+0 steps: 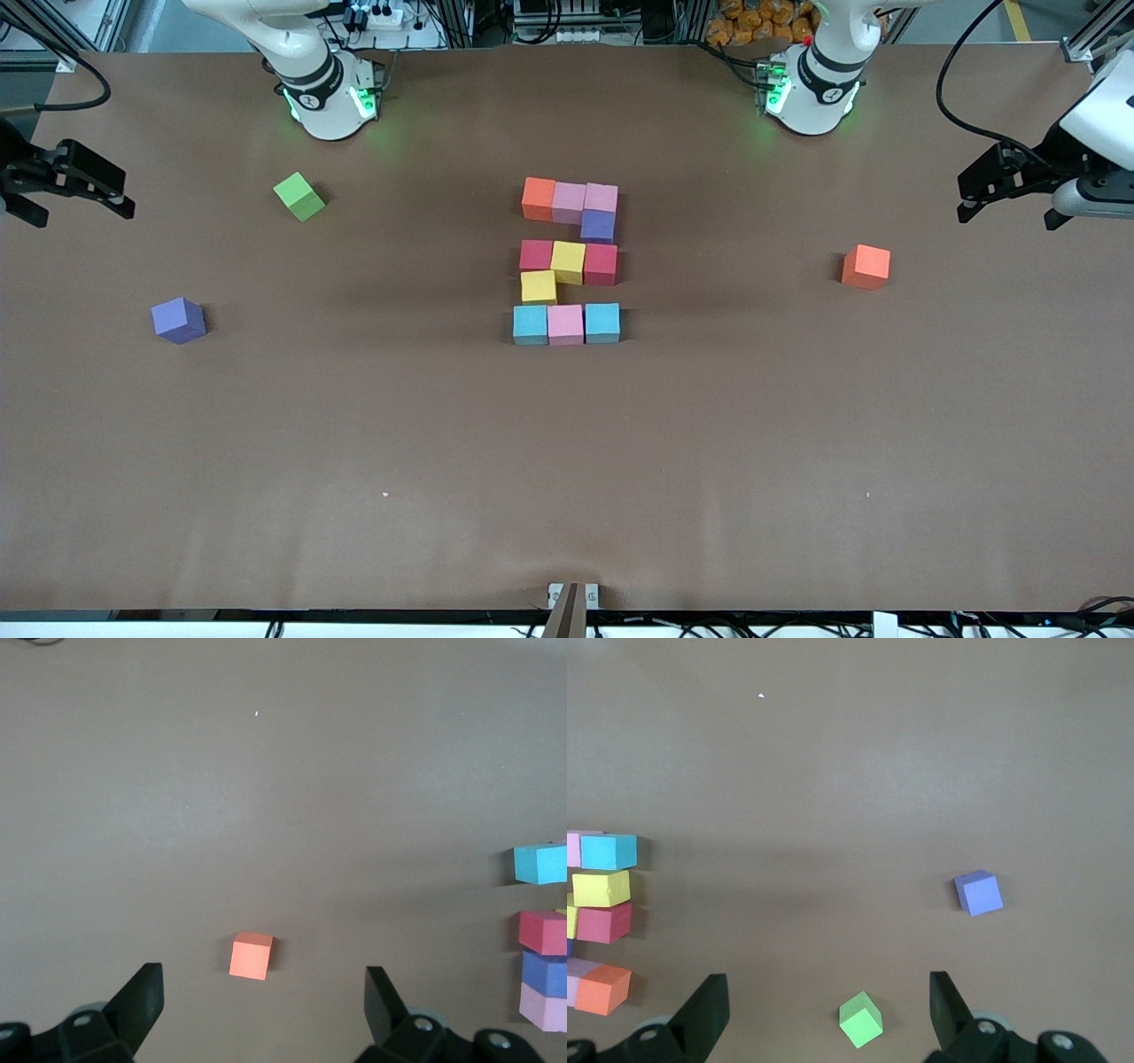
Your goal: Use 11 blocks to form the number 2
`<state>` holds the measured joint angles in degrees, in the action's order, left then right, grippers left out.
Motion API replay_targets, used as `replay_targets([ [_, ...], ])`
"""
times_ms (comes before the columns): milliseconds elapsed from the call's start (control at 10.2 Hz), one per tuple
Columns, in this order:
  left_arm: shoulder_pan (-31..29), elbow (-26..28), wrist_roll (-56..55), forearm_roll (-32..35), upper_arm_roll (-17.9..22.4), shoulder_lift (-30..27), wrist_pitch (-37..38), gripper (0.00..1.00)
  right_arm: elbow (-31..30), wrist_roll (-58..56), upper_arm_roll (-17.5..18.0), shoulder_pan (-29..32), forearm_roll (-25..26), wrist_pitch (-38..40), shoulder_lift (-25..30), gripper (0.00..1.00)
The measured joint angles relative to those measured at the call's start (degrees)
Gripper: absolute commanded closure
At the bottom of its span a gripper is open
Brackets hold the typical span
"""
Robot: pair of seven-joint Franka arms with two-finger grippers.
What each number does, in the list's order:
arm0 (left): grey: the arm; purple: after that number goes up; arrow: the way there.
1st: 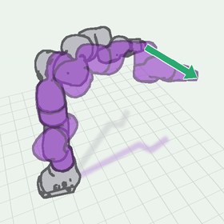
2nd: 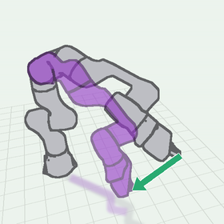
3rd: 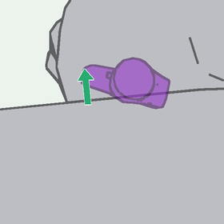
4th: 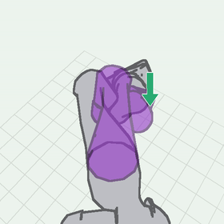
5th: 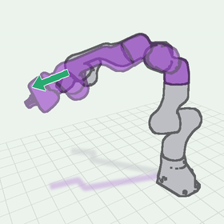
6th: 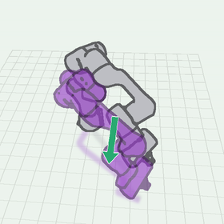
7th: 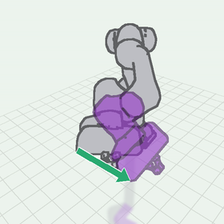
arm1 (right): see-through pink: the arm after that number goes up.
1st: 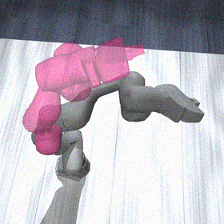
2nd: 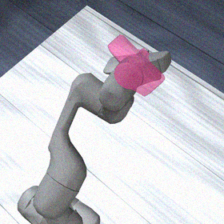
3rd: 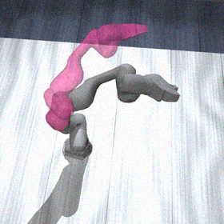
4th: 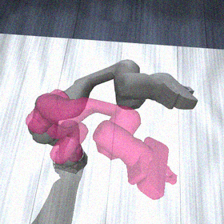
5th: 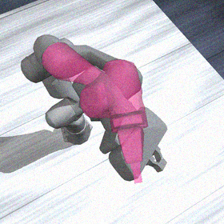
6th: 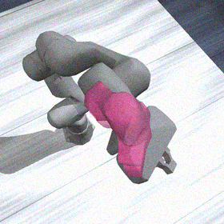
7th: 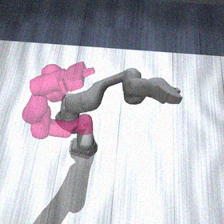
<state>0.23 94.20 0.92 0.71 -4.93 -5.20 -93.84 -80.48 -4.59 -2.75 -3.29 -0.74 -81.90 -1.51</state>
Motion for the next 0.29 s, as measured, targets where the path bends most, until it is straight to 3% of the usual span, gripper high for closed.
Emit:
replay_targets([
  [294,0.49,0.00,-0.52,0.00,0.20,0.00,1.90,0.00,0.00,-0.01,-0.53,0.90,0.00,0.08,-0.06,0.00],
])
